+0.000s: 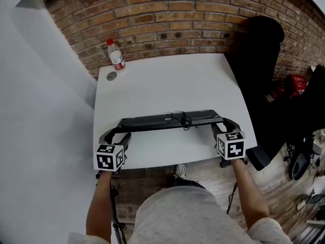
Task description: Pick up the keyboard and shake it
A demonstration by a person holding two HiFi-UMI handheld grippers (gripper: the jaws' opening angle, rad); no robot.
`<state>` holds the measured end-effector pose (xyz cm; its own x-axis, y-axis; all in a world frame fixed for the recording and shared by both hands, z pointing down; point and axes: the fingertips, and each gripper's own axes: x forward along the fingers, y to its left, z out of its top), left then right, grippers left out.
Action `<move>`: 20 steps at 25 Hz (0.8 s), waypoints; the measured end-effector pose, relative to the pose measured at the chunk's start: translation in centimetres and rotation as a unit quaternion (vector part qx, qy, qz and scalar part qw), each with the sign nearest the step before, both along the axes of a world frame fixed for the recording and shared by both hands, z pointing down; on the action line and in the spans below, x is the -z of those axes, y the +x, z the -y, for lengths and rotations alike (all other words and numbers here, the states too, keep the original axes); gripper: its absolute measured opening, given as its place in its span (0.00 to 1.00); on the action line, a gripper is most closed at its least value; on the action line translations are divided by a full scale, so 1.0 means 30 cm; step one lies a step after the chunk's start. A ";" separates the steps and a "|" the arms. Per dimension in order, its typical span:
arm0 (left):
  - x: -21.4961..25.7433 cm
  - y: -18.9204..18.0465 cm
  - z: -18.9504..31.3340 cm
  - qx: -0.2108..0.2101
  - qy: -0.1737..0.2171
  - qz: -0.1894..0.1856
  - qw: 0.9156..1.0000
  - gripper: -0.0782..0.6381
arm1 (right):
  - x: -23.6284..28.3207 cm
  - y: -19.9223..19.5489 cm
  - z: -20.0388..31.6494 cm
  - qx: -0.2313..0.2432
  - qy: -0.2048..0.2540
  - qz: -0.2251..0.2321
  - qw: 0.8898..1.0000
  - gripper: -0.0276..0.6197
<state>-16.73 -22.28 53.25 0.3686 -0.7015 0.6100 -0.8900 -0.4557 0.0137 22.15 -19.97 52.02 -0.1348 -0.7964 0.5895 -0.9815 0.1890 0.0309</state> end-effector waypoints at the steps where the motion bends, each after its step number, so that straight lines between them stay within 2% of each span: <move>1: -0.008 -0.001 -0.008 -0.002 -0.003 0.005 1.000 0.49 | -0.008 0.000 -0.009 0.000 -0.003 -0.002 1.000 0.33; 6: -0.056 -0.006 -0.042 -0.011 -0.016 0.029 0.999 0.48 | -0.060 -0.001 -0.054 0.011 -0.020 -0.036 0.999 0.33; 13: -0.100 -0.009 -0.075 -0.030 -0.027 0.074 0.996 0.48 | -0.097 -0.001 -0.088 0.033 -0.017 -0.092 0.995 0.33; 20: -0.152 -0.004 -0.114 -0.066 -0.047 0.121 0.989 0.48 | -0.139 0.003 -0.120 0.065 -0.027 -0.161 0.984 0.33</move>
